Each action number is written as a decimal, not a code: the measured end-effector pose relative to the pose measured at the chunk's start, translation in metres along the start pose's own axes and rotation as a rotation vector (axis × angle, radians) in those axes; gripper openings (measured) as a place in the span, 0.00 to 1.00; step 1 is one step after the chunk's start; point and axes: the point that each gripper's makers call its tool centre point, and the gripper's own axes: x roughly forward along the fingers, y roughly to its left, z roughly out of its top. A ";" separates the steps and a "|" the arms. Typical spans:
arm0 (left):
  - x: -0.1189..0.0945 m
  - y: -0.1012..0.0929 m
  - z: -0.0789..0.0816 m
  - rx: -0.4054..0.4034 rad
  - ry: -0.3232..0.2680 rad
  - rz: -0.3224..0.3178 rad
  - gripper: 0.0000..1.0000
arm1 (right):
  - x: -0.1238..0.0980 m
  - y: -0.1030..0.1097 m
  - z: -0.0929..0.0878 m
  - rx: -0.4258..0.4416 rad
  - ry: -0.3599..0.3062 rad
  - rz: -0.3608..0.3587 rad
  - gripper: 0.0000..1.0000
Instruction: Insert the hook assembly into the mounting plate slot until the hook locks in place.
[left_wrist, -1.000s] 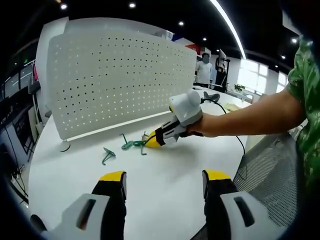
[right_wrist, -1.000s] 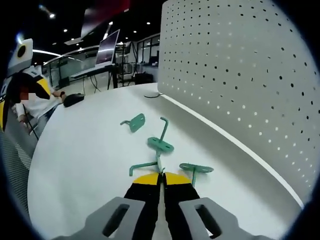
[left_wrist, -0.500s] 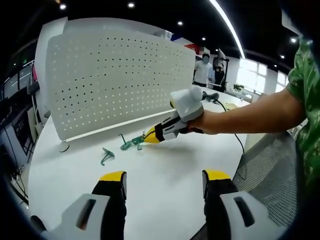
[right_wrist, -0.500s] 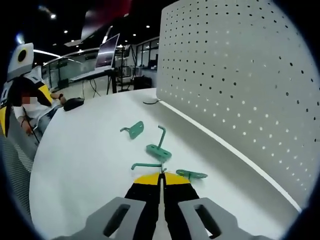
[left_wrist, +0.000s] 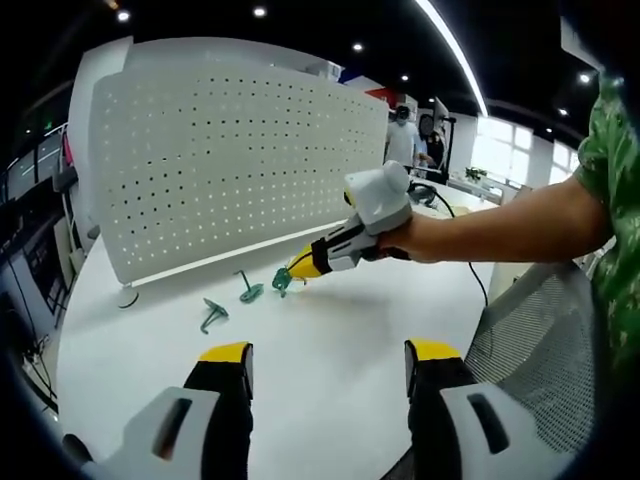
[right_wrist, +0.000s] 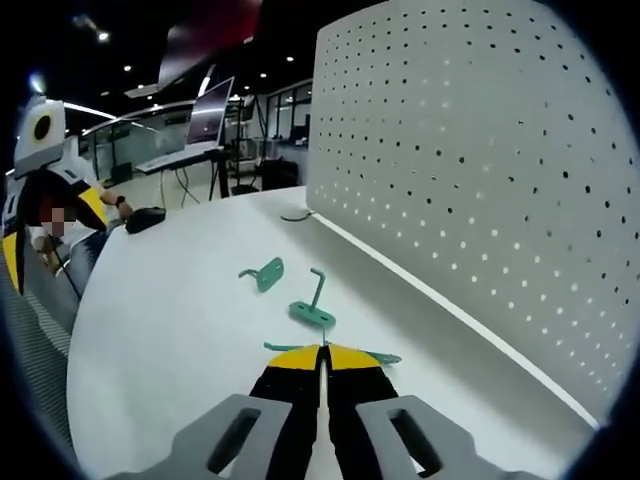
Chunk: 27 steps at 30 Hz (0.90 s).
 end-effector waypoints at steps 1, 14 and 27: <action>0.000 0.000 0.000 0.001 0.000 -0.001 0.63 | -0.001 0.000 0.001 0.000 -0.001 -0.001 0.00; -0.001 0.000 0.003 0.001 -0.015 0.001 0.63 | -0.009 -0.006 0.003 -0.010 0.003 -0.032 0.00; -0.001 0.000 0.003 -0.003 -0.014 -0.004 0.63 | 0.001 0.007 -0.010 -0.286 0.149 0.044 0.06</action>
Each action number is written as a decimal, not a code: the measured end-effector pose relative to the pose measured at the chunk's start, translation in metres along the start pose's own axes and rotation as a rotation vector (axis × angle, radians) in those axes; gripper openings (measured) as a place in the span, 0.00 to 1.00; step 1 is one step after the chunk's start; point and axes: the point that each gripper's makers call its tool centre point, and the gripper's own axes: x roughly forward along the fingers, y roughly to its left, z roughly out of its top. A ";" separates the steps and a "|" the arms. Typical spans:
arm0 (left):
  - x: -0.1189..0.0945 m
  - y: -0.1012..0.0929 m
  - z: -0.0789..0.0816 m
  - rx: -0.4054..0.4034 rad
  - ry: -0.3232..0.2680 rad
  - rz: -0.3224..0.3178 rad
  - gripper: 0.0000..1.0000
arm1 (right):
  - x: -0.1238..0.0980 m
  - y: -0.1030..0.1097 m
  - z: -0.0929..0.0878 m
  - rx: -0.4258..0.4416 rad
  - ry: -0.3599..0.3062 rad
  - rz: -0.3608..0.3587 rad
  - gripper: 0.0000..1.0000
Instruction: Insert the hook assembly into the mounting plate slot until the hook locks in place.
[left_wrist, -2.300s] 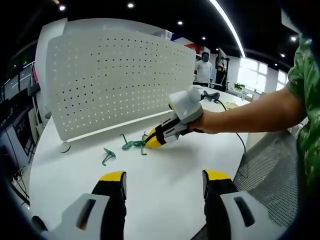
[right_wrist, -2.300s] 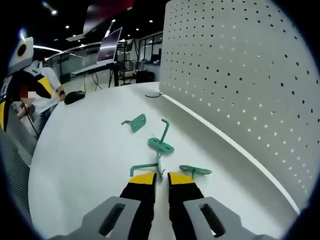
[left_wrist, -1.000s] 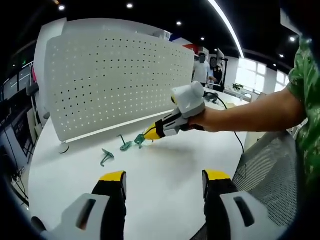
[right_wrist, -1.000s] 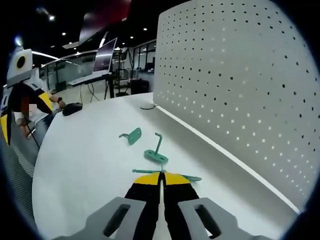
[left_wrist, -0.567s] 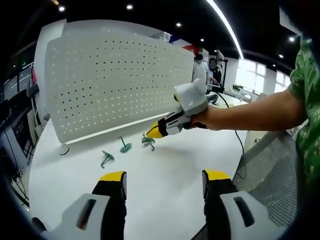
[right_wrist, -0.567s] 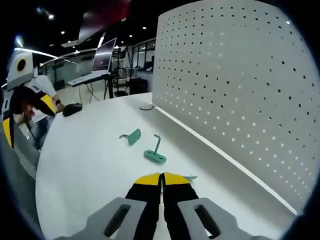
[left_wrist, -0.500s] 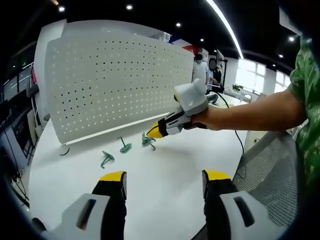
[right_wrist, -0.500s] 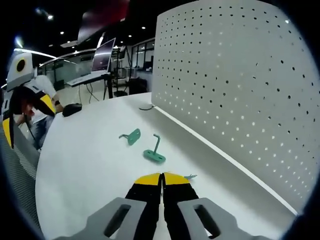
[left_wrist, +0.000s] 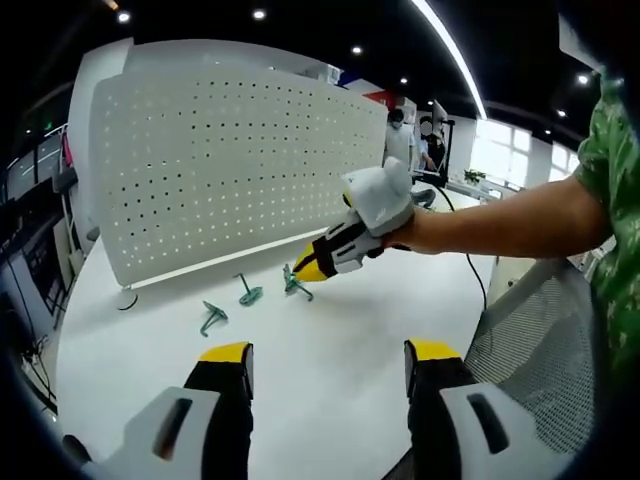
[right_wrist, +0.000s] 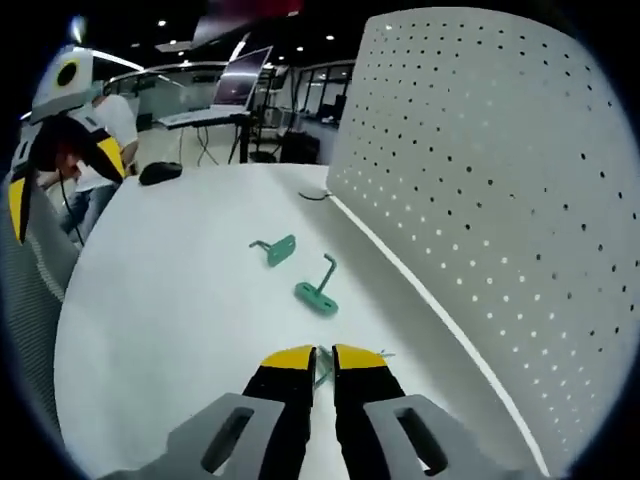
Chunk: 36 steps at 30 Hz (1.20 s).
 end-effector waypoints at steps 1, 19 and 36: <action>0.000 0.000 0.000 0.000 -0.001 0.001 0.63 | 0.002 0.001 0.000 -0.018 0.010 0.005 0.06; -0.001 0.003 0.001 -0.012 -0.009 0.013 0.63 | 0.018 0.000 -0.011 -0.184 0.154 0.102 0.05; -0.001 0.003 0.001 -0.015 -0.009 0.010 0.63 | 0.018 0.001 -0.009 -0.214 0.169 0.133 0.01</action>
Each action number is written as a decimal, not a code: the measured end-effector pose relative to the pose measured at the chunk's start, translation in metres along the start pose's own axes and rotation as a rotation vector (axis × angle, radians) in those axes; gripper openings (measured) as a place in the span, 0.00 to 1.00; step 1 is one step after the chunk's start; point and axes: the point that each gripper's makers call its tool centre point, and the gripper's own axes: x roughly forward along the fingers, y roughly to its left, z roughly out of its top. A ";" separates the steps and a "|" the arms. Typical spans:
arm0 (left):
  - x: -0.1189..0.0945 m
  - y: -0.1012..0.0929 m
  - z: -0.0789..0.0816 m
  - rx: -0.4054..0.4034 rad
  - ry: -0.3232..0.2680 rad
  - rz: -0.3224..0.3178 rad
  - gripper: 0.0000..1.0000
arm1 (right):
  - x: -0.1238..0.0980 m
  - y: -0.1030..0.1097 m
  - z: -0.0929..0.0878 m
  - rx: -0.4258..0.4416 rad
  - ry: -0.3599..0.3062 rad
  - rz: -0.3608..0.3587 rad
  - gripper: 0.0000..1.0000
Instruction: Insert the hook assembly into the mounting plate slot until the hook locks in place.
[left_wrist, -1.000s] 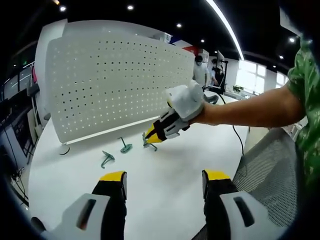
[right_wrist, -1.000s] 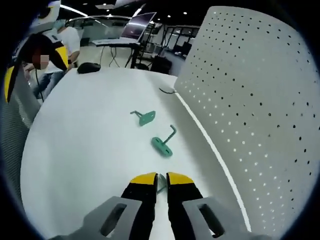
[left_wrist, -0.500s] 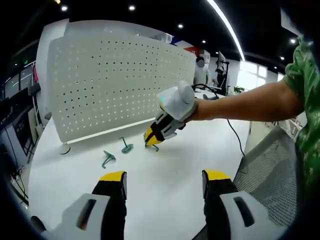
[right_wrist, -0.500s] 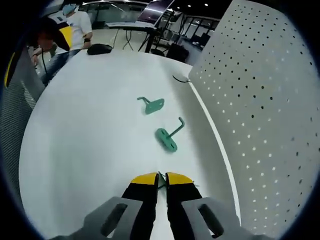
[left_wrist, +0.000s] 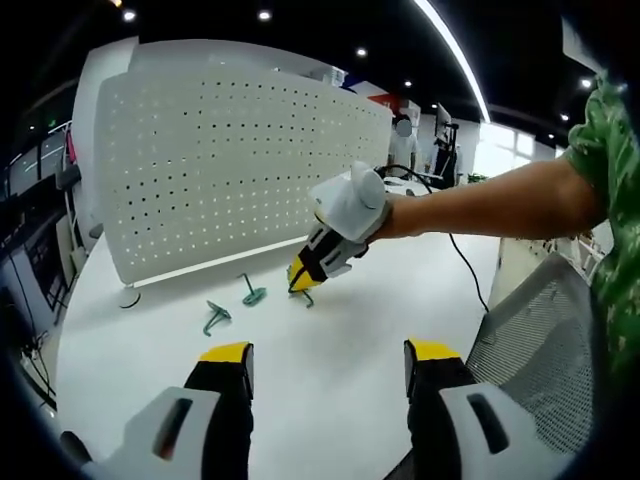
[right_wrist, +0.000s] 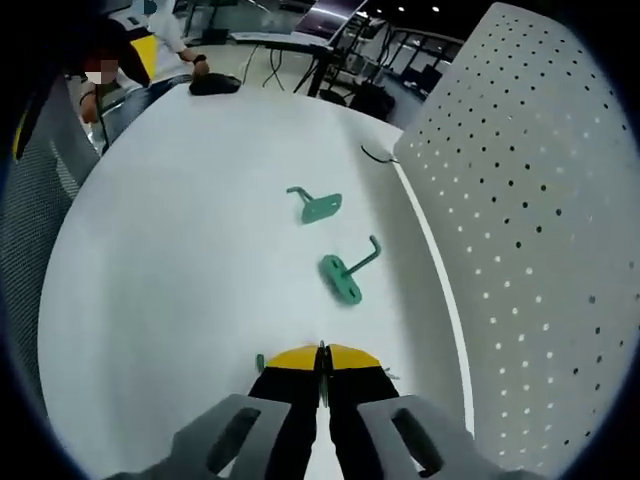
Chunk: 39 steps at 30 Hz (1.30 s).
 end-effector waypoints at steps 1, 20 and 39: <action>0.000 0.000 0.000 0.000 0.000 0.000 0.63 | -0.001 -0.001 0.002 0.049 -0.024 -0.010 0.01; -0.004 0.008 0.011 -0.013 -0.035 0.033 0.61 | -0.061 -0.026 0.063 0.642 -0.520 -0.099 0.00; -0.007 0.021 0.106 0.070 -0.249 0.090 0.58 | -0.149 -0.030 0.130 0.836 -0.870 -0.119 0.00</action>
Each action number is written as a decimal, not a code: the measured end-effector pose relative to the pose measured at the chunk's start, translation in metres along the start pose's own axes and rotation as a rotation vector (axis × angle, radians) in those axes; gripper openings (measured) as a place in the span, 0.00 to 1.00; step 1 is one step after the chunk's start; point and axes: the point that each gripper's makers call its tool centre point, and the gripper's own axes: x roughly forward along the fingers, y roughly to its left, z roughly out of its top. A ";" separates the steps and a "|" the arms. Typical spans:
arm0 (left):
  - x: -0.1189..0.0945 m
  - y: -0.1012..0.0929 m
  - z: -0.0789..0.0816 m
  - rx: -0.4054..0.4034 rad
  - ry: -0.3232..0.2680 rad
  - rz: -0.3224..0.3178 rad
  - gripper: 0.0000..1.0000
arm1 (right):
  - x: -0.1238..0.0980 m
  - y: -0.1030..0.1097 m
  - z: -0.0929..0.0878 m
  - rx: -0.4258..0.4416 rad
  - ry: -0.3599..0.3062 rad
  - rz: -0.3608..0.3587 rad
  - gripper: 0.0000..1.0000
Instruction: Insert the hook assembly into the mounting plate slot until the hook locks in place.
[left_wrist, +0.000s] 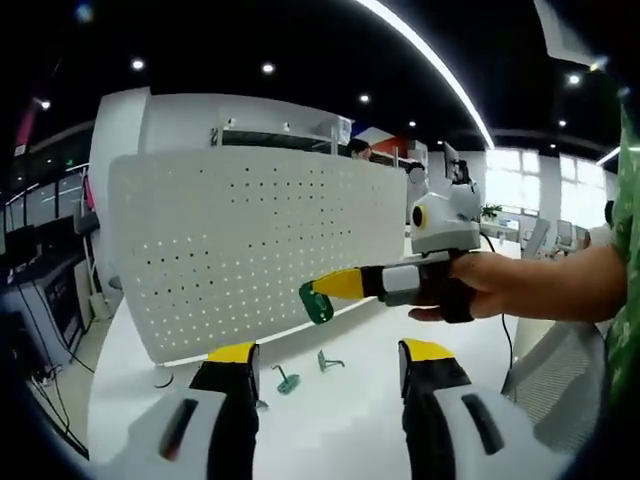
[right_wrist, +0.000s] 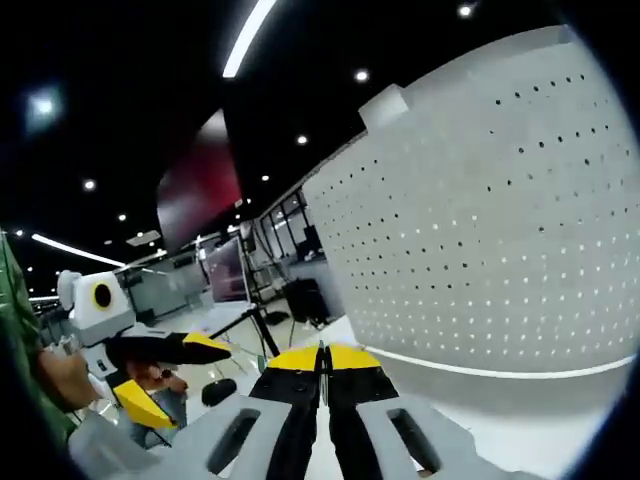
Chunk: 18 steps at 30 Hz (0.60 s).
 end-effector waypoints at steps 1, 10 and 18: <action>0.000 0.001 0.003 0.001 -0.007 0.003 0.57 | -0.001 0.001 0.002 0.004 -0.008 -0.001 0.00; 0.009 0.003 0.040 0.020 -0.081 0.010 0.52 | -0.010 0.016 0.021 0.040 -0.086 -0.006 0.00; 0.018 -0.001 0.051 0.047 -0.099 0.021 0.40 | -0.013 0.027 0.035 0.033 -0.121 0.000 0.00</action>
